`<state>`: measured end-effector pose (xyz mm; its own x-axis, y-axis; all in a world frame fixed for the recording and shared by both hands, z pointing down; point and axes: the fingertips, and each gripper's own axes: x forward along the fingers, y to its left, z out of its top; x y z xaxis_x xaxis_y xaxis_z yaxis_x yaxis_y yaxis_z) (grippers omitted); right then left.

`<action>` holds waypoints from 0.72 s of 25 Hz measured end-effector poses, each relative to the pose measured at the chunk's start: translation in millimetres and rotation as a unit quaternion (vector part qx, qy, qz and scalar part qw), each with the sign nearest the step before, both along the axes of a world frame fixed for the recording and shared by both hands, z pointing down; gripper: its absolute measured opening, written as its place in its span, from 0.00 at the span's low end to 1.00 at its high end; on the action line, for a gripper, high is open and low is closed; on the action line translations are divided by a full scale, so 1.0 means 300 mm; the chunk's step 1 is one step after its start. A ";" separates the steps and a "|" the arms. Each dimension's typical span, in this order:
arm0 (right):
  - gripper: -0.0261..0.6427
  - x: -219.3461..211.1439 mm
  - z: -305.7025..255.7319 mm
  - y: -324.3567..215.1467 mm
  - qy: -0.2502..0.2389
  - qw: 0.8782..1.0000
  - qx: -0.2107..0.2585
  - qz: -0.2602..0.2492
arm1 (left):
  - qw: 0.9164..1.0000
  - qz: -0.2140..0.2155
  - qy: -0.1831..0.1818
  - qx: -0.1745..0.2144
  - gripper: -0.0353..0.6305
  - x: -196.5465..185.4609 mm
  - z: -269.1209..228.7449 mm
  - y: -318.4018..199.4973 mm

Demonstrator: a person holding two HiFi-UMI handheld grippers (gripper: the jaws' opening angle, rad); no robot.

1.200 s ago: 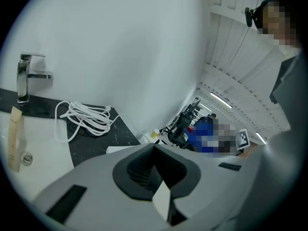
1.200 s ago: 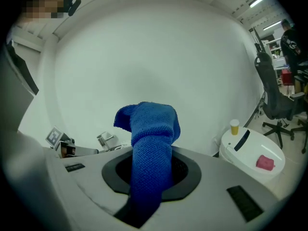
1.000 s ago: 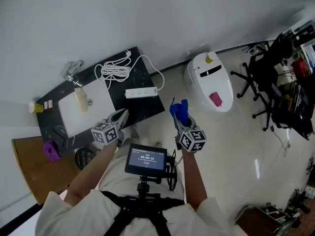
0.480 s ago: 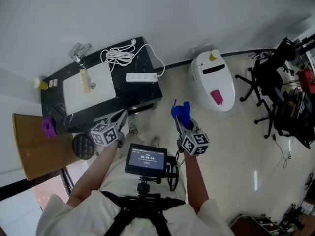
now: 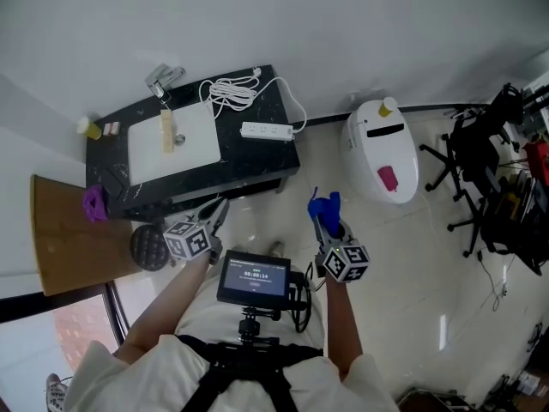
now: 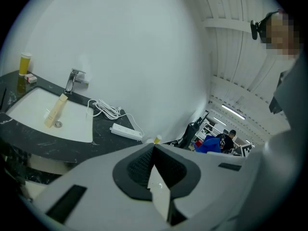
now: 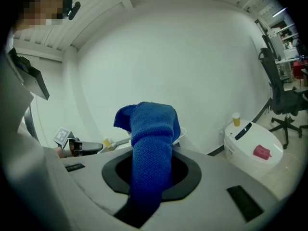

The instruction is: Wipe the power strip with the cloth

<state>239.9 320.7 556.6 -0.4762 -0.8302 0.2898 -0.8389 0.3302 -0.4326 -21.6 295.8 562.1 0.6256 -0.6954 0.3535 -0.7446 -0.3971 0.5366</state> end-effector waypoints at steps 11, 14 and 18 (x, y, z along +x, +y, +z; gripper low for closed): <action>0.17 -0.388 -0.058 0.103 0.014 1.000 0.004 0.004 | 1.000 0.024 0.008 0.000 0.06 -0.355 -0.037 0.147; 0.17 -0.523 -0.061 0.132 0.014 1.000 0.019 0.007 | 0.999 0.034 0.017 0.001 0.06 -0.455 -0.001 0.196; 0.17 -0.664 -0.060 0.201 0.037 0.998 0.043 0.013 | 0.999 0.043 0.028 -0.012 0.06 -0.539 0.060 0.240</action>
<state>40.6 381.1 538.5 -0.4349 -0.8650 0.2504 -0.8758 0.3417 -0.3409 -183.2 367.8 580.0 0.7019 -0.6300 0.3324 -0.6767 -0.4440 0.5874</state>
